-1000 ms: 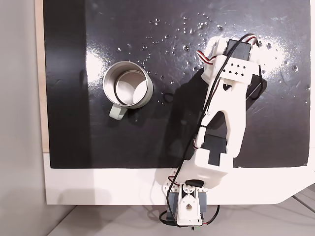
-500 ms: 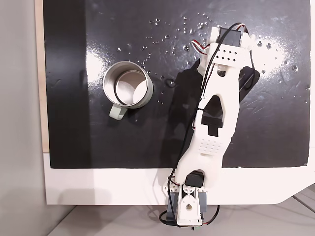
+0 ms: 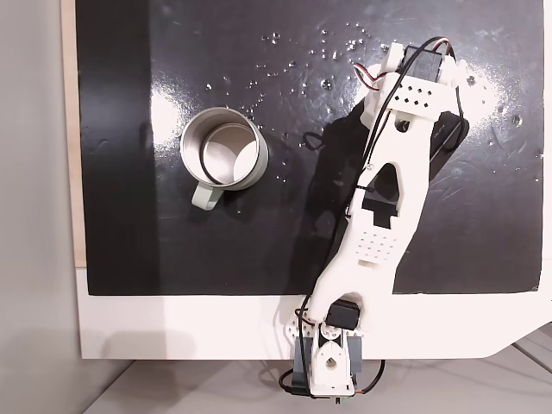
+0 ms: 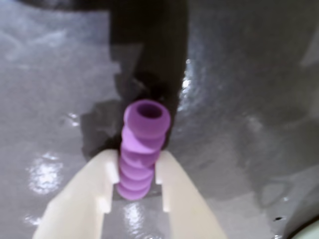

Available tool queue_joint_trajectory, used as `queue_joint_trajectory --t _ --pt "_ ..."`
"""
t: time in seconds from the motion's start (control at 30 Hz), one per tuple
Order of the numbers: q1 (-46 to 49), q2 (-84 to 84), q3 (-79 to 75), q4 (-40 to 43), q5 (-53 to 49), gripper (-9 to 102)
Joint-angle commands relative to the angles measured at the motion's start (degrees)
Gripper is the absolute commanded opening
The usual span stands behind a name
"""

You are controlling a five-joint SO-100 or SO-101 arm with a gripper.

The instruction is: Grasp a pengrip and put it in the cup.

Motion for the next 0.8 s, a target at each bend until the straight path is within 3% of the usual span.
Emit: queue_joint_trajectory --t 0.0,0.27,0.77 --pt "0.35 0.44 -4.83 4.13 -0.62 0" --pt "-2.64 11.51 -8.09 5.45 -0.79 0" --pt "-13.54 50.54 15.29 5.19 -2.64 0"
